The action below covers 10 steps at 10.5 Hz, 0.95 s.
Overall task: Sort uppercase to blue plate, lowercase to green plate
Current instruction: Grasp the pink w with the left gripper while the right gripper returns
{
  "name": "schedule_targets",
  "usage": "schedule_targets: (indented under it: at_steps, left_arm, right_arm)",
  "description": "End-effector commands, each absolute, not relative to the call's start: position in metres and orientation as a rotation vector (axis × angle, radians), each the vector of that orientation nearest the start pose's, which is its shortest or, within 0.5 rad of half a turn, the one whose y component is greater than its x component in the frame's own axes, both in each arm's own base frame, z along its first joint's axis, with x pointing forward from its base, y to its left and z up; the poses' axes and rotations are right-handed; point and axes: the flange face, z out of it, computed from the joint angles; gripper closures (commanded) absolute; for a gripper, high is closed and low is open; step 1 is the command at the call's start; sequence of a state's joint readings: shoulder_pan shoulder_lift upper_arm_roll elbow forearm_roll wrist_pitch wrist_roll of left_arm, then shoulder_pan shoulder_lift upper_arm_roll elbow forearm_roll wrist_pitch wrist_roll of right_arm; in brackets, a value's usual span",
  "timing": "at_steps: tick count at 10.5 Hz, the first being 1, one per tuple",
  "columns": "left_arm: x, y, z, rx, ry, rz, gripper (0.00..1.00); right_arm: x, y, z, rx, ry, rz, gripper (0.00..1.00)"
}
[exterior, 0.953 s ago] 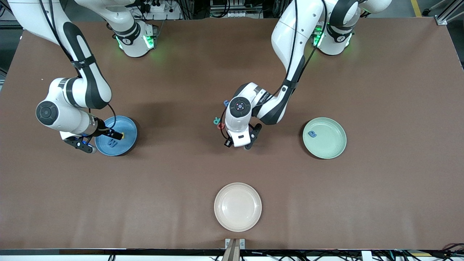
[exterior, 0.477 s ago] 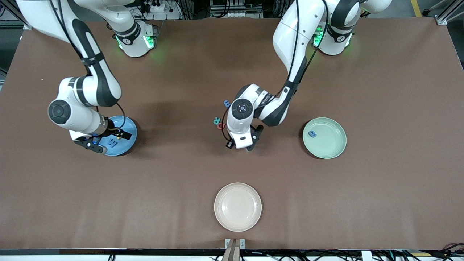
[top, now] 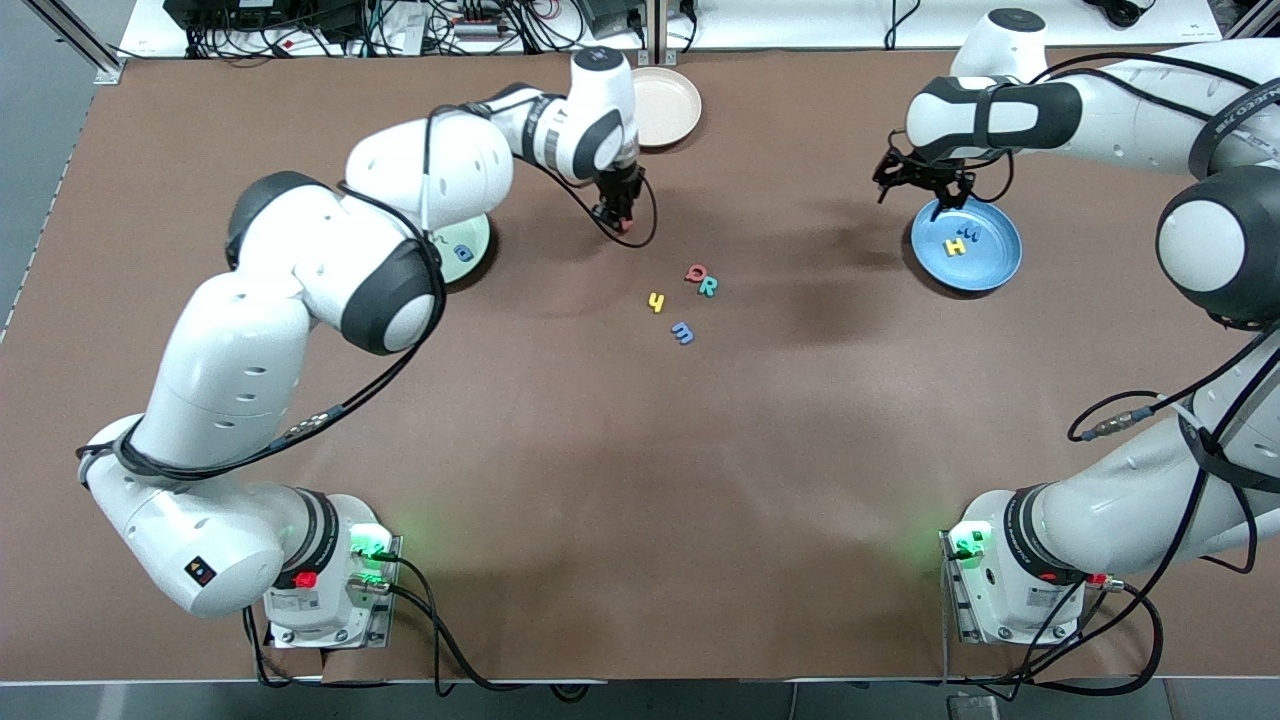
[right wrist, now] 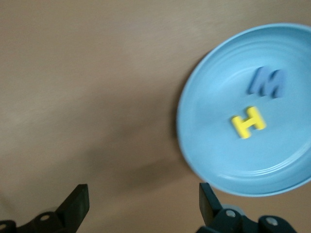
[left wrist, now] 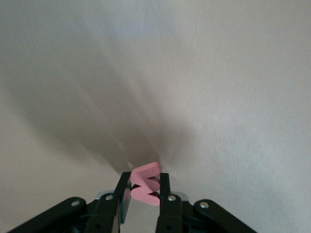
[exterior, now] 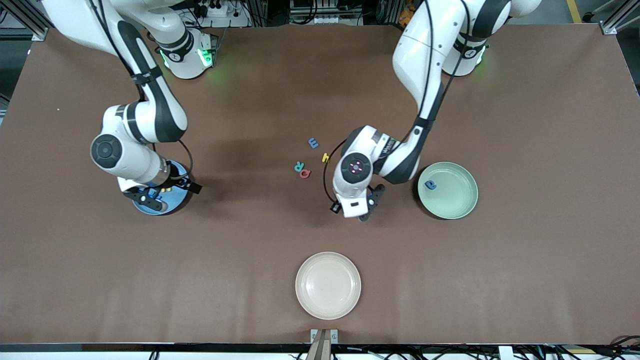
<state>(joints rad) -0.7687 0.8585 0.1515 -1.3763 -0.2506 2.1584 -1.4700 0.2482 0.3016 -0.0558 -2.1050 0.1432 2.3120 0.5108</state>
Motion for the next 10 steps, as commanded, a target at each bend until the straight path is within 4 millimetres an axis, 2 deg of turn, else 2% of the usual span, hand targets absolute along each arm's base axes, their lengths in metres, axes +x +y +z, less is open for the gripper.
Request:
schedule_targets:
  at_steps: [1, 3, 5, 8, 10]
  left_arm:
    - [0.566, -0.397, 0.210, -2.766, -1.275, 0.208, 0.87]
    - [0.570, -0.336, 0.209, -2.737, -1.142, 0.165, 0.87]
    - [0.571, -0.298, 0.215, -2.766, -1.047, 0.212, 0.87]
    - [0.570, -0.263, 0.219, -2.711, -0.856, 0.295, 0.87]
    - [0.567, -0.240, 0.207, -2.708, -0.726, 0.356, 0.86]
  right_arm:
    - [0.560, 0.158, 0.263, -2.992, 0.674, 0.131, 0.00]
    - [0.562, 0.218, 0.251, -3.003, 0.668, 0.118, 0.00]
    - [0.559, 0.268, 0.240, -3.022, 0.572, 0.096, 0.00]
    - [0.550, 0.344, 0.211, -3.045, 0.427, 0.086, 0.00]
    - [0.548, 0.383, 0.195, -3.047, 0.450, 0.087, 0.00]
